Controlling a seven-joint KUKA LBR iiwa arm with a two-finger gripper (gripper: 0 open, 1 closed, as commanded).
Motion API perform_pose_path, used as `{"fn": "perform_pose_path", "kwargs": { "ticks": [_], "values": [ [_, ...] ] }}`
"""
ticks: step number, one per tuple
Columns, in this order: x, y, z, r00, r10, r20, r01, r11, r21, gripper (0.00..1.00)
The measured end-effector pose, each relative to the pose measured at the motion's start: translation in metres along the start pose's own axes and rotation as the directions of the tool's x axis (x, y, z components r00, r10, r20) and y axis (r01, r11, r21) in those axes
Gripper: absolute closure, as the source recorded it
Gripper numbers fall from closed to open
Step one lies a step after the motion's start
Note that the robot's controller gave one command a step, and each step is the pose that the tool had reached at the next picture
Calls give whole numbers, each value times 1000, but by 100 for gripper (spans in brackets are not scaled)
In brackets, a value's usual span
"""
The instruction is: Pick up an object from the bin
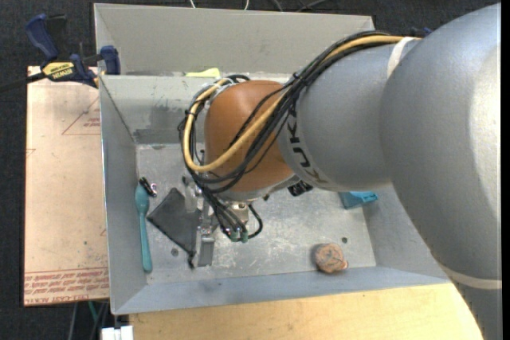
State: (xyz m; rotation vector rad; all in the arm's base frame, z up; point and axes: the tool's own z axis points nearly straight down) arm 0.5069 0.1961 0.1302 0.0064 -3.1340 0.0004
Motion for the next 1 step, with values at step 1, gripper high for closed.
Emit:
{"fn": "perform_pose_path", "kwargs": {
  "ticks": [1],
  "values": [
    [-2,-1,-4,1000,4,7,-4,1000,-1,0]
  ]
}}
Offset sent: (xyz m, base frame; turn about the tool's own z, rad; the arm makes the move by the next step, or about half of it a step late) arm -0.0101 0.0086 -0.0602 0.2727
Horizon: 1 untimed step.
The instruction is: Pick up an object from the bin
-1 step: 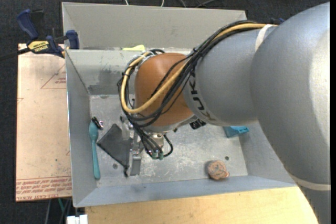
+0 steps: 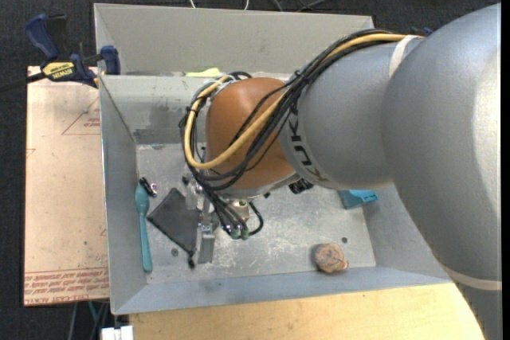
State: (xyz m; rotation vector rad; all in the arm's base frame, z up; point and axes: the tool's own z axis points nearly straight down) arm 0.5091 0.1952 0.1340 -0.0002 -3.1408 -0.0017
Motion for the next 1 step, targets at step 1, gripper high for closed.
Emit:
{"fn": "perform_pose_path", "kwargs": {
  "ticks": [1],
  "values": [
    [9,8,52,976,218,1,-218,976,-1,0]
  ]
}}
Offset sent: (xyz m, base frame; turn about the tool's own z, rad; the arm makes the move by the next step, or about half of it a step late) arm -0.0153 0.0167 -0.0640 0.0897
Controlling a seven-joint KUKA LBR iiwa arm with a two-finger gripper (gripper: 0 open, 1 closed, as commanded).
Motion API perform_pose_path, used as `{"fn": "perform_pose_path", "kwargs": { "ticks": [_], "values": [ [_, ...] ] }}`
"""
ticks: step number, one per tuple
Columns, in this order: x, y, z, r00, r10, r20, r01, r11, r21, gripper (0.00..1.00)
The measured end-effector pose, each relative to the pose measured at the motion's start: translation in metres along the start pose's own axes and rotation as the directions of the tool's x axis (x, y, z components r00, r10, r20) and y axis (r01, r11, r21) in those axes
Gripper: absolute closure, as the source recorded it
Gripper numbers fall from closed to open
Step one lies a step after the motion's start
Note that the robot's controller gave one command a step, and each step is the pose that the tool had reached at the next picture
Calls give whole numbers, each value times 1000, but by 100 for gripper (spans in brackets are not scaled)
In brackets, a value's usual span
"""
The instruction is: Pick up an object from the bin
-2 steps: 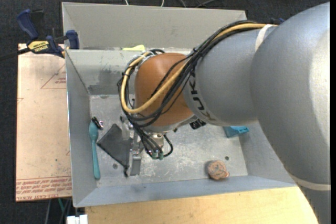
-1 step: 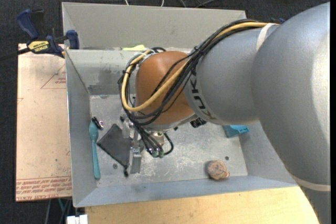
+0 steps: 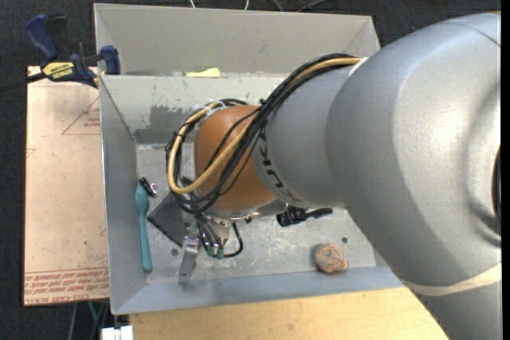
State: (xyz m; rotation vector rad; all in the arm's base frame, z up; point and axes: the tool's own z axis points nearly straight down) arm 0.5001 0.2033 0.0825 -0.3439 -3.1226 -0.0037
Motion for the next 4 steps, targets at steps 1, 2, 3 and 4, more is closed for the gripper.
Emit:
{"fn": "perform_pose_path", "kwargs": {
  "ticks": [1,2,3,4],
  "values": [
    [7,6,13,992,-128,0,128,992,1,0],
    [5,3,14,1000,23,-5,-23,1000,2,0],
    [8,7,14,994,-112,-2,112,994,0,0],
    [6,3,14,1000,8,-7,-8,1000,2,100]
  ]
}}
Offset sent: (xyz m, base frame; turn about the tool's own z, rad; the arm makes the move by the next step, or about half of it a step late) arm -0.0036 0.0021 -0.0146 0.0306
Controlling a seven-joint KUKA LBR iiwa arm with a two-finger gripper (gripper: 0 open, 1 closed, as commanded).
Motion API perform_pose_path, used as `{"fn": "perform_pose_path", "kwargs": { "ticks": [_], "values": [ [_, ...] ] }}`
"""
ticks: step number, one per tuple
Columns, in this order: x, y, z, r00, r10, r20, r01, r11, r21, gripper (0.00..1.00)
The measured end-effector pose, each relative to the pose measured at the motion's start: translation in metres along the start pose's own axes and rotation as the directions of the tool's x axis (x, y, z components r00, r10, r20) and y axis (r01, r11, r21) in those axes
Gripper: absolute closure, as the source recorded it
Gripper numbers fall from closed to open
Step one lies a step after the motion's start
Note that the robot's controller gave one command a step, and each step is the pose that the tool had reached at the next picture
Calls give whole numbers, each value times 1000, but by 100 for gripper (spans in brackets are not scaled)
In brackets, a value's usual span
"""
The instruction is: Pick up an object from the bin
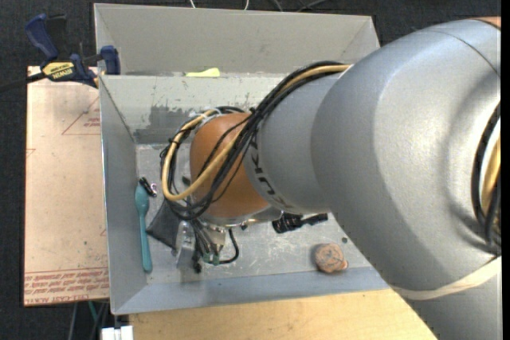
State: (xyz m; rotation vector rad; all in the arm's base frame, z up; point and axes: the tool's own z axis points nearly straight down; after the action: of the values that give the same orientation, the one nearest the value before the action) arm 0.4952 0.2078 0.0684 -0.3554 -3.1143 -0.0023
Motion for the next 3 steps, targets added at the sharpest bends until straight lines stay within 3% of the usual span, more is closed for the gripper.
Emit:
{"fn": "perform_pose_path", "kwargs": {
  "ticks": [1,3],
  "values": [
    [0,0,0,1000,0,0,0,1000,0,100],
    [0,0,-37,1000,1,0,-1,1000,-1,100]
  ]
}}
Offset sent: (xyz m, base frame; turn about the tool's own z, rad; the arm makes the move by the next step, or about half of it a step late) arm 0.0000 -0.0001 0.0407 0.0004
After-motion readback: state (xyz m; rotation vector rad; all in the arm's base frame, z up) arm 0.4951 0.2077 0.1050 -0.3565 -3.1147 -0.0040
